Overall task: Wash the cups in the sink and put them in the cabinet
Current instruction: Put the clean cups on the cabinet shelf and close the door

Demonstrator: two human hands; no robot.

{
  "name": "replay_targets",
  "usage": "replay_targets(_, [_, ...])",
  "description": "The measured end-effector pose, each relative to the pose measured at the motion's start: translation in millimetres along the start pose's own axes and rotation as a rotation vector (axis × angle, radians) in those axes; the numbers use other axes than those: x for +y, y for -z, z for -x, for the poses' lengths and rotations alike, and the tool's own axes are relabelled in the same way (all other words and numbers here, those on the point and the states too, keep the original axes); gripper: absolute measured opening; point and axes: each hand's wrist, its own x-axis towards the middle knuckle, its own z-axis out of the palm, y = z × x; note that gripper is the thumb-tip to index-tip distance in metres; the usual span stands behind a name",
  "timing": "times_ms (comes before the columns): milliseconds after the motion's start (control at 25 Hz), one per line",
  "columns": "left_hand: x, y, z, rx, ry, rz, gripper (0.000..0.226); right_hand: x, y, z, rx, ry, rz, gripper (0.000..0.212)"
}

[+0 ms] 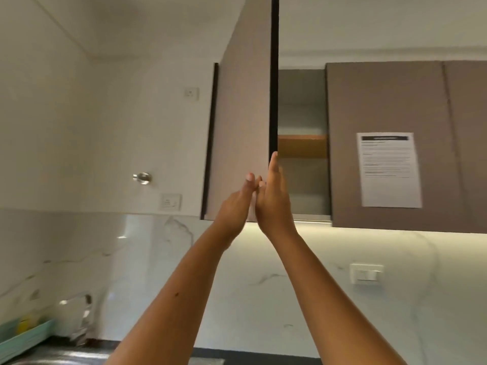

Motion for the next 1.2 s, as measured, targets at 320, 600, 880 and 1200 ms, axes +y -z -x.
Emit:
replay_targets(320, [-83.6,-103.9,-79.2,-0.207,-0.174,-0.952,0.085,158.9,67.7,9.4,-0.044,0.073,0.951,0.070])
replay_targets(600, [-166.9,-172.6,-146.9,-0.166,-0.279,-1.030,0.078,270.0,48.5,-0.5,-0.060,0.107,1.206,0.076])
replay_targets(880, [-220.0,-229.1,-202.5,-0.058,-0.248,-1.064,0.087,367.1,23.5,-18.5,-0.069,0.079,1.070,0.079])
replay_targets(1200, [-260.4,-255.6,-241.5,0.002,-0.194,-1.152,0.085,436.0,-6.2,-24.3,-0.085,0.080,0.930,0.076])
